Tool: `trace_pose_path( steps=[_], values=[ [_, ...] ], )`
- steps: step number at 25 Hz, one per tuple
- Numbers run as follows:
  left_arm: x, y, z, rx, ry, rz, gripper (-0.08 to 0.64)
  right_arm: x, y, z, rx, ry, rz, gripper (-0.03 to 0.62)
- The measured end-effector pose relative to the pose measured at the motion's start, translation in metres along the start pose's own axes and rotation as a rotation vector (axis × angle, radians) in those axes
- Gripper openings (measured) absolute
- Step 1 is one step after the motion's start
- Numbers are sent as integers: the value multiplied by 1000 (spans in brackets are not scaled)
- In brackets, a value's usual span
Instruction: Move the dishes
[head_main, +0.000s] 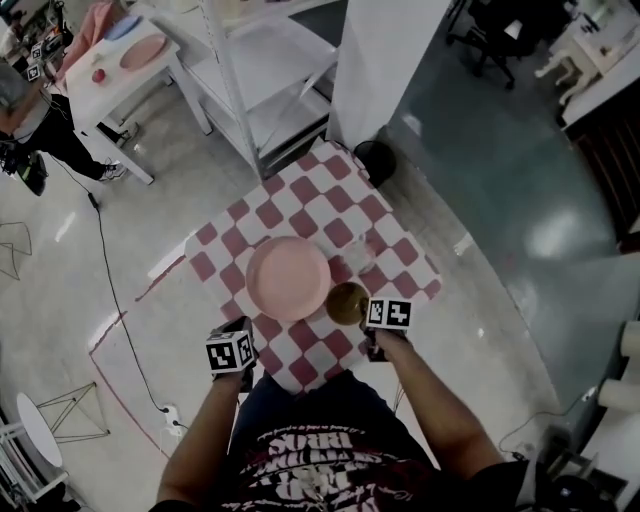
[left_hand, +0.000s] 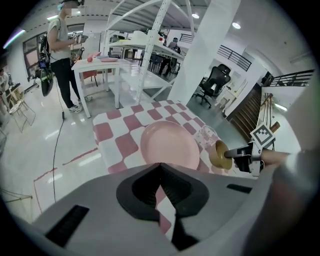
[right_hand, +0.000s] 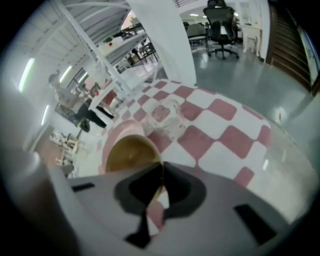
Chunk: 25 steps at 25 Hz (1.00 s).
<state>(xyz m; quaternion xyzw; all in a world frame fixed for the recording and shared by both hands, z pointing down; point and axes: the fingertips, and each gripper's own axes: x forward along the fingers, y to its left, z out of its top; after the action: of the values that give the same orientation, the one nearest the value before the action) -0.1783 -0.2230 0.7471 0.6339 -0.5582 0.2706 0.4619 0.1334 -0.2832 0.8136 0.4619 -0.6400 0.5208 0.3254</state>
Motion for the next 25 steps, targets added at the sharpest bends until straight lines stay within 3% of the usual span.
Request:
trace_pose_path(
  steps=[5, 10, 20, 25],
  values=[
    [5, 4, 9, 36, 1, -63, 31, 1, 52, 3, 112, -26, 76, 41],
    [4, 13, 7, 89, 28, -97, 31, 38, 101, 5, 78, 5, 64, 41],
    [-16, 65, -8, 62, 33, -100, 31, 118, 182, 1, 94, 61, 72, 41],
    [-18, 73, -14, 86, 51, -112, 31, 134, 193, 2, 41, 63, 22, 41]
  ],
)
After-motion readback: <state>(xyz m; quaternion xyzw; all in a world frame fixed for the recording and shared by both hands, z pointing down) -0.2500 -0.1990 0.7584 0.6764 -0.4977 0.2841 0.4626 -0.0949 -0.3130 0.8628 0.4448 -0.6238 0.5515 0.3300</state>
